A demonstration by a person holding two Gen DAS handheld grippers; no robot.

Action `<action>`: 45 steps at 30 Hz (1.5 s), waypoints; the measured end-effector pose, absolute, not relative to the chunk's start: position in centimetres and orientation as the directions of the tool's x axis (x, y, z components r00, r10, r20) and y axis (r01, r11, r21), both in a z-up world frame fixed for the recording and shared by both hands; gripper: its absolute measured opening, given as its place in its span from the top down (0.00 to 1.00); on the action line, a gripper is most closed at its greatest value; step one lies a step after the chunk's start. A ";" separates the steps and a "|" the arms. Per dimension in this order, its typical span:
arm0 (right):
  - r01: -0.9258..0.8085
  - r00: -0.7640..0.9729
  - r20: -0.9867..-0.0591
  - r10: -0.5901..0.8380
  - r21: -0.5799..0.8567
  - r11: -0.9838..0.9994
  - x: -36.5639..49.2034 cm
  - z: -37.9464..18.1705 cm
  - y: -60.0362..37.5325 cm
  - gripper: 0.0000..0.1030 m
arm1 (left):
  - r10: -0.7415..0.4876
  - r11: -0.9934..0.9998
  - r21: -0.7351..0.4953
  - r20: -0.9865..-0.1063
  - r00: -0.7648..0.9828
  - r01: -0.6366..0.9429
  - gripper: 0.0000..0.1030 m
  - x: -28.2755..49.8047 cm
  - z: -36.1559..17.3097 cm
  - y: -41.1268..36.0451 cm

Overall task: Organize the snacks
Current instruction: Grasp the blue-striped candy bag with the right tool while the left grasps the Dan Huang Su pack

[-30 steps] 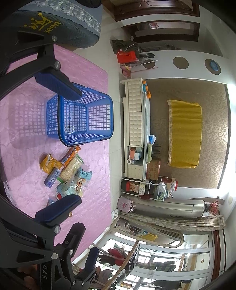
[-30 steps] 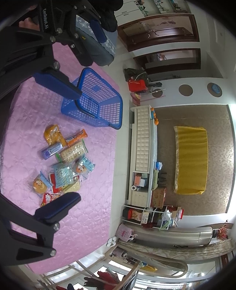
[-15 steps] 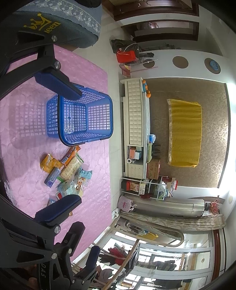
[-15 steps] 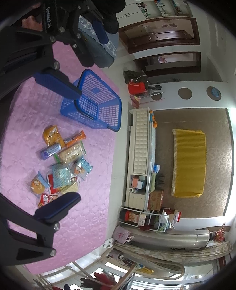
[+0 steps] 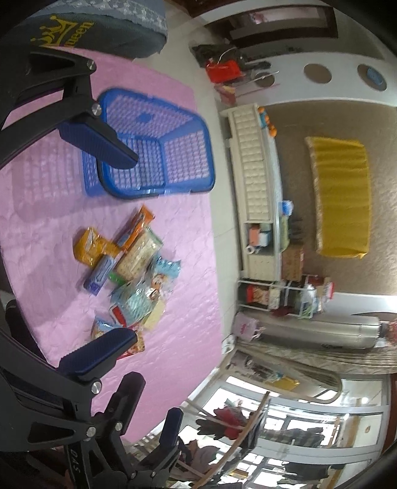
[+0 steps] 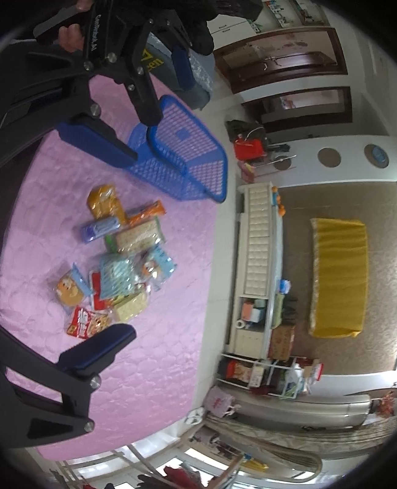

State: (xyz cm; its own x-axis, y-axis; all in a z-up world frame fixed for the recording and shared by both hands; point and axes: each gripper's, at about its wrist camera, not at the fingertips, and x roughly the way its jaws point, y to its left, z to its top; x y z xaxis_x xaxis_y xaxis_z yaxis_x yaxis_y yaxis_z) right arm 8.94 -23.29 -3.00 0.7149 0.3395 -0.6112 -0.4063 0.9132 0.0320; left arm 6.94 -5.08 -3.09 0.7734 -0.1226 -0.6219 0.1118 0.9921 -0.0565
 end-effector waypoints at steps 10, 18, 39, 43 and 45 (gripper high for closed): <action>-0.382 0.634 -0.694 0.343 0.104 0.918 14.2 -7.4 -27.3 0.00 | -0.125 0.990 -0.047 -0.723 0.679 0.133 0.00 12.5 -6.6 -8.8; -0.396 0.532 -0.776 0.337 0.124 0.910 18.3 -12.3 -27.1 0.00 | -0.090 0.995 -0.043 -0.805 0.586 0.093 0.00 15.6 -11.5 -9.1; -0.486 0.348 -0.877 0.331 0.133 0.864 24.9 -20.4 -24.3 0.26 | -0.063 0.995 -0.015 -0.861 0.505 0.099 0.01 19.0 -16.8 -9.0; -0.529 0.347 -0.875 0.339 0.116 0.841 24.3 -20.4 -23.4 0.35 | -0.069 0.995 -0.020 -0.861 0.505 0.102 0.01 19.3 -17.0 -9.3; -0.529 0.357 -0.864 0.355 0.126 0.839 23.9 -19.8 -24.0 0.38 | -0.077 0.994 -0.025 -0.854 0.514 0.107 0.01 19.2 -16.6 -9.5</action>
State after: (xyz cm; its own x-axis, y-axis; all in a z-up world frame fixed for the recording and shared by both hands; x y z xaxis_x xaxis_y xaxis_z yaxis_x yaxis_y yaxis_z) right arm 23.91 -23.96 -19.76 0.3573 0.3553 -0.8638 -0.5290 0.8392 0.1263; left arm 19.24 -9.47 -16.60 0.5142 -0.0774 -0.8542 0.1074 0.9939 -0.0254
